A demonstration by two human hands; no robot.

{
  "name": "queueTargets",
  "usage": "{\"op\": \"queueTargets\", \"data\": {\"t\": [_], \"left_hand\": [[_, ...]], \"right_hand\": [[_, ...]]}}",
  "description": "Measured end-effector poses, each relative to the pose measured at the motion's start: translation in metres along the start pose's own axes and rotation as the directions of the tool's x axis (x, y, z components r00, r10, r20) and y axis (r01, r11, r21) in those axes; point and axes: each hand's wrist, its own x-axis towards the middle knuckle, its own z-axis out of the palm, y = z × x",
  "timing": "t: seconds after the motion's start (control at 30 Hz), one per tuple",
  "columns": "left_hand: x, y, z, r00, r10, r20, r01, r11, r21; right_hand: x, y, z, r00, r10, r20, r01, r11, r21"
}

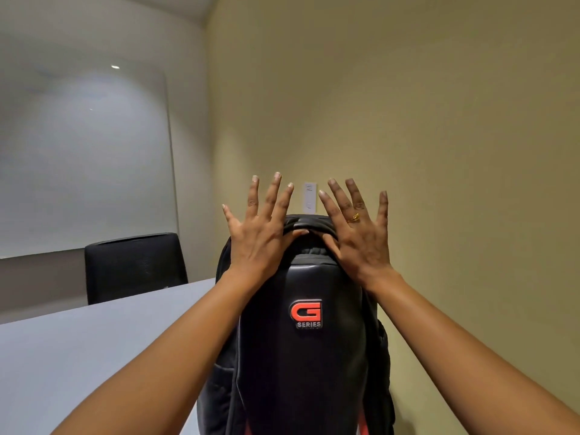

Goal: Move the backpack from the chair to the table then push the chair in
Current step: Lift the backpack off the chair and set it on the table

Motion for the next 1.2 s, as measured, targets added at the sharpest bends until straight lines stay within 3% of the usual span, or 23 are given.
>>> {"op": "queueTargets", "data": {"t": [0.27, 0.4, 0.63, 0.7, 0.87, 1.2], "left_hand": [[0.042, -0.079, 0.063, 0.994, -0.112, 0.006, 0.110, 0.982, 0.152], [0.051, -0.113, 0.100, 0.986, -0.165, -0.006, 0.164, 0.968, 0.189], [0.032, -0.129, 0.135, 0.970, -0.234, 0.061, 0.225, 0.967, 0.122], [0.033, -0.179, 0.168, 0.924, -0.358, 0.133, 0.339, 0.929, 0.146], [0.018, -0.185, 0.174, 0.918, -0.345, 0.196, 0.331, 0.938, 0.102], [0.008, -0.201, 0.188, 0.935, -0.317, 0.160, 0.305, 0.947, 0.096]], "right_hand": [[0.061, -0.029, 0.127, 0.995, -0.074, -0.059, 0.082, 0.985, 0.152], [0.077, -0.046, 0.186, 0.995, -0.101, -0.011, 0.100, 0.964, 0.248], [0.055, -0.070, 0.216, 0.999, 0.006, 0.050, -0.028, 0.889, 0.457], [0.071, -0.112, 0.282, 0.986, 0.007, 0.168, -0.111, 0.780, 0.616], [0.065, -0.118, 0.288, 0.964, -0.096, 0.247, -0.154, 0.556, 0.817], [0.058, -0.131, 0.304, 0.957, -0.069, 0.283, -0.191, 0.586, 0.787]]}}
